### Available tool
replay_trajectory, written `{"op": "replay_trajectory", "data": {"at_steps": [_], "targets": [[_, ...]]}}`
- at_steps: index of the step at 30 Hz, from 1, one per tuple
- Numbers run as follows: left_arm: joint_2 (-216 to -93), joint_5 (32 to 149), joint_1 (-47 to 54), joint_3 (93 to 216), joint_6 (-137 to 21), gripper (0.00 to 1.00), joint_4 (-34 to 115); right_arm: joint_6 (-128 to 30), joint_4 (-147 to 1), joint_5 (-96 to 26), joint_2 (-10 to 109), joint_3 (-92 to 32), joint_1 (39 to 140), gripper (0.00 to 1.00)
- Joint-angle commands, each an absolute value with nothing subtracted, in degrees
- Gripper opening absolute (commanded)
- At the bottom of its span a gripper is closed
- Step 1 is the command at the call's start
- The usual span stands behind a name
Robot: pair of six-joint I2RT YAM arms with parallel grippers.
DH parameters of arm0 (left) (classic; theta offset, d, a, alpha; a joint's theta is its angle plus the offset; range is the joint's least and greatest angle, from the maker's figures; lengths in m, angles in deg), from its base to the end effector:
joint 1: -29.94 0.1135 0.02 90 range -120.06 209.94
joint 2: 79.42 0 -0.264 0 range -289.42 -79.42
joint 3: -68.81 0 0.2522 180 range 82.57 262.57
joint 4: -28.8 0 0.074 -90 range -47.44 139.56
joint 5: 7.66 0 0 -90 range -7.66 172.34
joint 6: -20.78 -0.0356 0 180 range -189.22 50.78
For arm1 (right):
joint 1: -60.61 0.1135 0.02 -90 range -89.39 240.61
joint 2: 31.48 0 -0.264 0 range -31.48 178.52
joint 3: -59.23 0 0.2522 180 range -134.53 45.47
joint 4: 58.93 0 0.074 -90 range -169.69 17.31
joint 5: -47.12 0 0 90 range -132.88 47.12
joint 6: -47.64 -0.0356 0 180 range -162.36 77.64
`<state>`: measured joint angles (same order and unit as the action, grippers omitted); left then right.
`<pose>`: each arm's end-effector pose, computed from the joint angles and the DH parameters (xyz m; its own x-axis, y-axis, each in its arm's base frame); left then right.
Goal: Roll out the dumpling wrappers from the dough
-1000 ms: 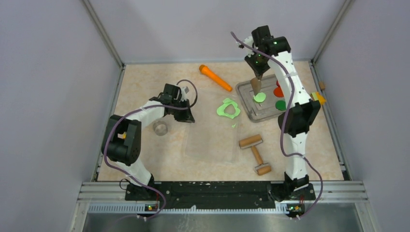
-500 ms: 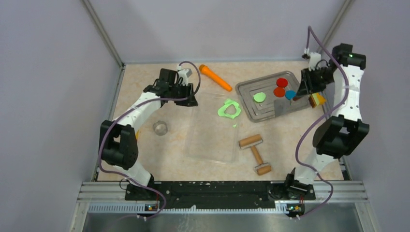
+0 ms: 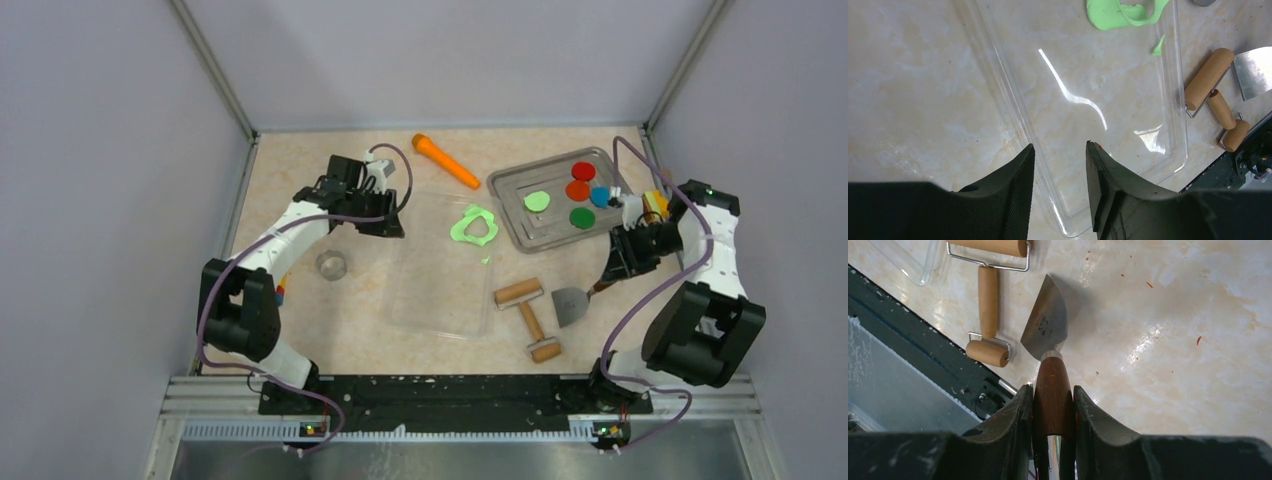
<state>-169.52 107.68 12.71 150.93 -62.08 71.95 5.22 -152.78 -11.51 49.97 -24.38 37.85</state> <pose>0.3172 -0.1143 0.2598 -0.8030 0.1314 -0.5813 0.4277 0.8063 -0.4086 0.2190 -0.0718 0.2797 -0.8761 -0.3160 -0.3642 -0.4481 0.8126 0.3728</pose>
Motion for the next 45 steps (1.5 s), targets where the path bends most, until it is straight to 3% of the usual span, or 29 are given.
{"op": "replay_trajectory", "data": {"at_steps": [1, 4, 7, 12, 25, 27, 28, 30, 34, 35, 36, 40, 45], "targets": [[-166.59, 109.5, 12.63, 149.17, -61.84, 0.45, 71.83, 6.16, -144.9, -9.08, 48.7, -21.6, 35.82, 0.0], [-166.0, 110.55, 12.63, 148.59, -62.58, 0.45, 71.74, 6.26, -140.78, -8.26, 48.62, -20.29, 33.79, 0.0], [-165.45, 111.83, 12.63, 148.02, -63.42, 0.45, 71.62, 6.96, -137.95, -9.74, 49.0, -18.57, 33.24, 0.27], [-163.97, 112.28, 12.84, 146.78, -64.27, 0.46, 71.95, 8.33, -138.01, -15.31, 50.04, -18.29, 32.79, 0.48], [-162.83, 111.95, 15.08, 145.28, -64.95, 0.51, 71.37, 7.46, -133.02, -30.61, 51.32, -24.43, 32.17, 0.54], [-162.8, 110.22, 15.31, 146.53, -65.77, 0.53, 71.64, 5.13, -134.44, -28.81, 51.86, -29.2, 32.24, 0.82], [-162.99, 108.16, 15.46, 147.6, -66.08, 0.55, 72.21, 3.12, -134.26, -28.05, 52.01, -31.56, 32.41, 0.89], [-163.77, 104.26, 15.96, 150.05, -67.64, 0.59, 73.15, -1.66, -132.95, -28.61, 52.75, -36.29, 33.28, 0.91], [-168.05, 98.35, 17.99, 157.94, -68.69, 0.78, 75.3, -9.03, -131.42, -28.97, 56.23, -42.71, 36.4, 0.92], [-170.14, 98.15, 18.58, 160.83, -68.69, 0.92, 76.77, -10.47, -130.6, -29.44, 57.18, -43.03, 37.34, 0.92], [-172.42, 97.83, 19.16, 164.0, -68.69, 0.98, 78.74, -11.88, -130.11, -30.19, 58.06, -43.43, 38.68, 0.92], [-178.61, 97.46, 21.8, 178.28, -67.86, 0.99, 85.35, -19.95, -128.2, -34.03, 61.6, -50.37, 46.13, 0.92], [-174.72, 89.81, 22.49, 183.55, -67.51, 0.99, 79.03, -28.28, -123.13, -32.58, 61.86, -64.15, 52.94, 0.96]]}}
